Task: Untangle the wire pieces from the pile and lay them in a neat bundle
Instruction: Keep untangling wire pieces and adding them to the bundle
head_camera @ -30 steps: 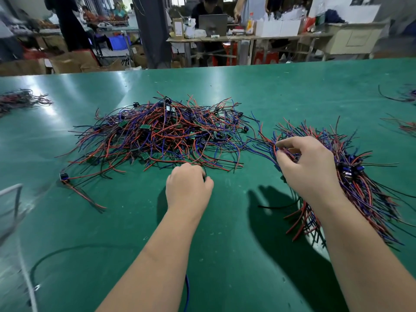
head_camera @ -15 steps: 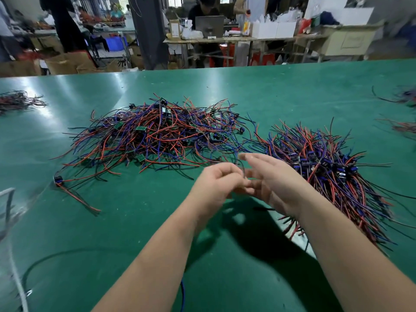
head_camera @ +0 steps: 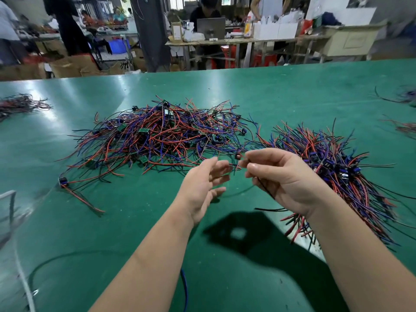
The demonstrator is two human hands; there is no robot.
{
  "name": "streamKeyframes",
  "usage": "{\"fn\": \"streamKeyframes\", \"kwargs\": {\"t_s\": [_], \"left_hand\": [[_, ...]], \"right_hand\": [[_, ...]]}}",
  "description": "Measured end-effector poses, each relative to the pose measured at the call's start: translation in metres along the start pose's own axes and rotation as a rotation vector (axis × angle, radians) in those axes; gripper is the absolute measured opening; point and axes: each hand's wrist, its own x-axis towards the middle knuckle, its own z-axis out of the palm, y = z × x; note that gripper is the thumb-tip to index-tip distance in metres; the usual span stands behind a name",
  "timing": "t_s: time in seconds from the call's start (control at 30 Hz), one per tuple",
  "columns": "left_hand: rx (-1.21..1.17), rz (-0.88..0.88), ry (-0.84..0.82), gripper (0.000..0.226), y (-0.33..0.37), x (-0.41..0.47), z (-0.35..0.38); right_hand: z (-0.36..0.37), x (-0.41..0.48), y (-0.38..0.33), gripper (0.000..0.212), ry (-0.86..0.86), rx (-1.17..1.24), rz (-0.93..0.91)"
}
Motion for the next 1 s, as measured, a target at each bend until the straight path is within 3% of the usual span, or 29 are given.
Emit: {"fn": "streamKeyframes", "kwargs": {"t_s": [0.17,0.37,0.47,0.6,0.87,1.0], "left_hand": [[-0.319,0.027,-0.121,0.023,0.006,-0.004,0.003],[-0.507,0.105,-0.143,0.027,0.015,-0.006,-0.005],[-0.534,0.086,-0.145,0.030,0.020,-0.008,-0.005],[-0.531,0.038,-0.227,0.029,0.022,-0.012,-0.003],[-0.457,-0.075,-0.386,0.040,0.020,-0.021,0.006],[-0.528,-0.193,-0.483,0.047,0.015,-0.023,0.011]], "right_hand": [[0.008,-0.005,0.008,0.022,-0.226,-0.087,0.025],[0.003,-0.008,0.004,0.018,-0.378,-0.210,0.190],[-0.002,-0.008,-0.004,0.019,-0.316,-0.257,0.205],[-0.009,-0.001,-0.004,0.029,-0.094,-0.314,0.137],[-0.003,0.004,0.006,0.027,-0.031,-0.157,-0.049],[-0.002,0.007,0.005,0.021,0.027,-0.081,-0.131]]}}
